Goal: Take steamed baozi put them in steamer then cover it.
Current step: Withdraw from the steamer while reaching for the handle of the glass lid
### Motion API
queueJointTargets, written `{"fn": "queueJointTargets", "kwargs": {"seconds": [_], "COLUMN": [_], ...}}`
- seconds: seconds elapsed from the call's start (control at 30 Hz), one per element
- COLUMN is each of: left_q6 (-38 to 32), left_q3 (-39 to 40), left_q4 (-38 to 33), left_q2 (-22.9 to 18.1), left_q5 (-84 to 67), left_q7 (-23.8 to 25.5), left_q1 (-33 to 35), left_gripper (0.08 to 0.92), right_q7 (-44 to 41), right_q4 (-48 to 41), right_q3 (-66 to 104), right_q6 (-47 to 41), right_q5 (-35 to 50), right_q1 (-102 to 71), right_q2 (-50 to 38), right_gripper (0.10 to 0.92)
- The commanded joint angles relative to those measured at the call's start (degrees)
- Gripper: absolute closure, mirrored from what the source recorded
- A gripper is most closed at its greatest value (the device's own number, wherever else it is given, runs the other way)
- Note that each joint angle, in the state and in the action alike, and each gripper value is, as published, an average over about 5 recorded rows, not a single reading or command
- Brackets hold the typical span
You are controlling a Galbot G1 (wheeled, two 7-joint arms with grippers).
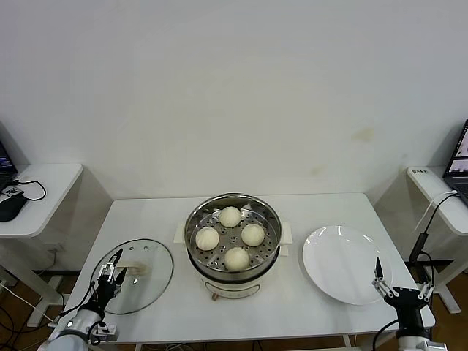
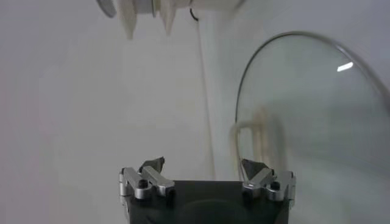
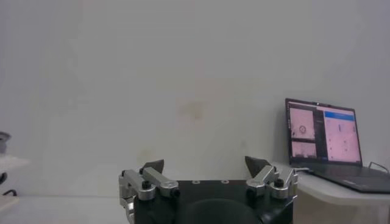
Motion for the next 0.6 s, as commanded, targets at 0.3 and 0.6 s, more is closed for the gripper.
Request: {"fn": "queueJointTargets", "kwargs": {"seconds": [0.3,0.6], "left_q6": [-0.49,-1.72], "left_q3": [3.44,3.17], "left_q4": [8.64,11.23], "left_q2": [-0.40,-0.82], "left_q5": [0.65,0.52], "left_q7": [-0.51,-1.54], "left_q1": [-9.74,-10.28], "left_gripper": [0.177,0.259], "right_q7": [-0.14,-0.28], "right_q4": [0.36,0.41], "right_q3": [0.13,0.10], "right_q6": [0.31,0.25], "right_q5": [-0.76,-0.62], "right_q1": [-1.08,-1.06], "right_q2": [0.58,0.29], "right_gripper": [0.203,0.203]}}
